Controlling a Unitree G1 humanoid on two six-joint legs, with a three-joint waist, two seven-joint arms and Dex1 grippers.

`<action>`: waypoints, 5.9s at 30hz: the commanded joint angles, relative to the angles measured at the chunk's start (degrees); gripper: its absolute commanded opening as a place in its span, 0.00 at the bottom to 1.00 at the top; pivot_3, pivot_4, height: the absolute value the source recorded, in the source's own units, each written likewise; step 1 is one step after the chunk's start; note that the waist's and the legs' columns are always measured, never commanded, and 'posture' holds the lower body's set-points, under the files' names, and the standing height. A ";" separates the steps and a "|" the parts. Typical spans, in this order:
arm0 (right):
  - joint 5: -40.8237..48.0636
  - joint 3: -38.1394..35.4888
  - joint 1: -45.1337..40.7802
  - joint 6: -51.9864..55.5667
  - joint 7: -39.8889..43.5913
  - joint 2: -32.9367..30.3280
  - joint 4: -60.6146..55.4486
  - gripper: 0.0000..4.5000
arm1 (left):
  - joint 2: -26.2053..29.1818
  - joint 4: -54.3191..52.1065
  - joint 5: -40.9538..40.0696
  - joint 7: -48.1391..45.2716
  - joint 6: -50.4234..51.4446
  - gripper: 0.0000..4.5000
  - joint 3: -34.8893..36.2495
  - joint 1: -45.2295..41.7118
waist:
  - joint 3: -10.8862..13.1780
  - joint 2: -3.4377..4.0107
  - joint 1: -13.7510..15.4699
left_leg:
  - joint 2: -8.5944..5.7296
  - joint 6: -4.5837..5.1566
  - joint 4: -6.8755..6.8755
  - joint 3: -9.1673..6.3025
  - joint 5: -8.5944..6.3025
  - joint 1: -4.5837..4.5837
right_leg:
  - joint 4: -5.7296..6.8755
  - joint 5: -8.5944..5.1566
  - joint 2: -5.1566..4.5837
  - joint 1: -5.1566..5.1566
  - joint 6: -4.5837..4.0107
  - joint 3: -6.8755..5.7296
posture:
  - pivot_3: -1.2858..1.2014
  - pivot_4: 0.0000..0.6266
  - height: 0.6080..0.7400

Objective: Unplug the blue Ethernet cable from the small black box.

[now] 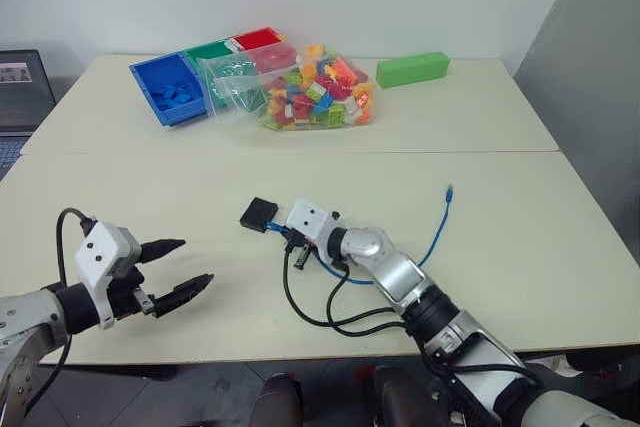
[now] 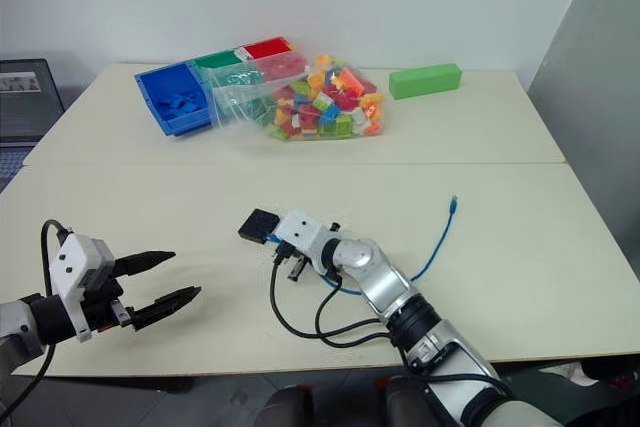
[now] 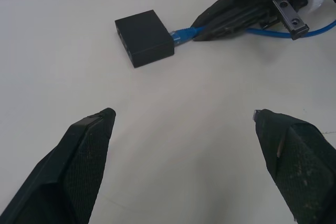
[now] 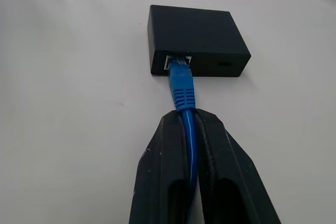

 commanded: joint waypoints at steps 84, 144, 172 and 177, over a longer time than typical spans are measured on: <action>58.15 -18.61 6.24 36.32 12.69 -15.15 -35.96 0.57 | -1.16 8.97 -30.93 -6.53 26.14 0.18 -13.98 -32.60 | 0.05 0.01 0.74 | -0.04 0.01 0.02 -0.04 0.00 -0.04 | -0.03 -0.14 0.00 0.03 0.25 -0.05 | 0.52 0.24 1.00; 17.50 -24.00 -9.75 -7.35 -7.64 -14.28 21.92 0.02 | -2.94 8.88 -24.94 1.08 20.31 0.18 -10.69 -29.82 | 0.12 0.06 -0.27 | -0.04 0.00 -0.04 0.12 0.00 -0.09 | -0.10 0.01 0.03 -0.07 0.00 0.08 | 0.52 0.24 1.00; 30.85 -17.91 -1.48 23.07 15.79 -17.14 -30.75 0.78 | -17.86 35.59 13.84 27.82 -31.16 0.18 -11.42 -31.13 | 0.18 0.16 0.55 | -0.07 -0.02 0.02 0.05 -0.01 -0.06 | -0.04 0.05 -0.03 0.01 0.01 0.02 | 0.52 0.24 1.00; 31.05 -14.61 -1.48 25.84 17.78 -17.63 -32.81 0.78 | -20.03 46.74 15.27 30.36 -38.32 0.18 -11.07 -33.11 | 0.17 0.14 1.44 | -0.08 -0.02 0.02 0.02 -0.01 -0.14 | -0.12 0.05 -0.05 0.00 0.01 -0.05 | 0.52 0.24 1.00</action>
